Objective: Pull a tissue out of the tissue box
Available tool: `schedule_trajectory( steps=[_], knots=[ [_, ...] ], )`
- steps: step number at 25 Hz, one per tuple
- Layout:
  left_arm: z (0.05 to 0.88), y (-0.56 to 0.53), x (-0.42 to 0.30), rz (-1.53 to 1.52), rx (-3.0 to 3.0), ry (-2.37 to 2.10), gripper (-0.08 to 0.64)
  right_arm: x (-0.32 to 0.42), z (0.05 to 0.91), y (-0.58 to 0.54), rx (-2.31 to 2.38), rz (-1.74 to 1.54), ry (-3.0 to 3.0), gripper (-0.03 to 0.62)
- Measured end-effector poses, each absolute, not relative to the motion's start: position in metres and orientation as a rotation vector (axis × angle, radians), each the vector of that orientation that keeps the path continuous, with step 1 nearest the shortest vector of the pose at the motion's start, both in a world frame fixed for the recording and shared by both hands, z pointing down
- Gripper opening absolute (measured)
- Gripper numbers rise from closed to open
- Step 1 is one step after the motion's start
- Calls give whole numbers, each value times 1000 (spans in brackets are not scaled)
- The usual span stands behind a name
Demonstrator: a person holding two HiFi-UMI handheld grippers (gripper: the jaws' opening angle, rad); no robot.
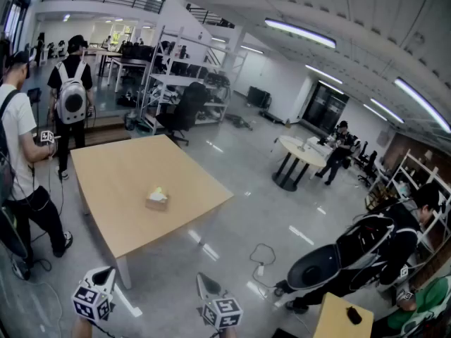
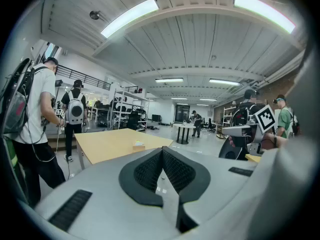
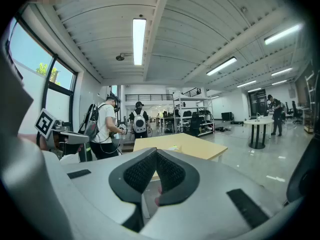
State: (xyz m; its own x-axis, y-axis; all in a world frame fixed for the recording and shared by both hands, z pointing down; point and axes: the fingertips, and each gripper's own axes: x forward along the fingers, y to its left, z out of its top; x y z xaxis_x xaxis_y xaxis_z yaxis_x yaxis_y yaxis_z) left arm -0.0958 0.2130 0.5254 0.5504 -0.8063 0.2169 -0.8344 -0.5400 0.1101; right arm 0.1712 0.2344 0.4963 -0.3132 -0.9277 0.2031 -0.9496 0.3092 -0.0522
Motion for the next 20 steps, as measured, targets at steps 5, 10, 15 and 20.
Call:
schedule_trajectory(
  steps=[5,10,15,20],
  knots=[
    [527,208,-96,202,2589,-1384,8,171,498,231,1778,303,-2471,11],
    [525,207,-89,205,2588,-1388,8,181,495,230,1792,280,-2446,11],
    [530,203,-82,200,2586,-1401,8,188,503,224,1769,266,-2450,11],
    [520,205,-69,180,2597,-1402,8,197,499,226,1772,258,-2459,11]
  ],
)
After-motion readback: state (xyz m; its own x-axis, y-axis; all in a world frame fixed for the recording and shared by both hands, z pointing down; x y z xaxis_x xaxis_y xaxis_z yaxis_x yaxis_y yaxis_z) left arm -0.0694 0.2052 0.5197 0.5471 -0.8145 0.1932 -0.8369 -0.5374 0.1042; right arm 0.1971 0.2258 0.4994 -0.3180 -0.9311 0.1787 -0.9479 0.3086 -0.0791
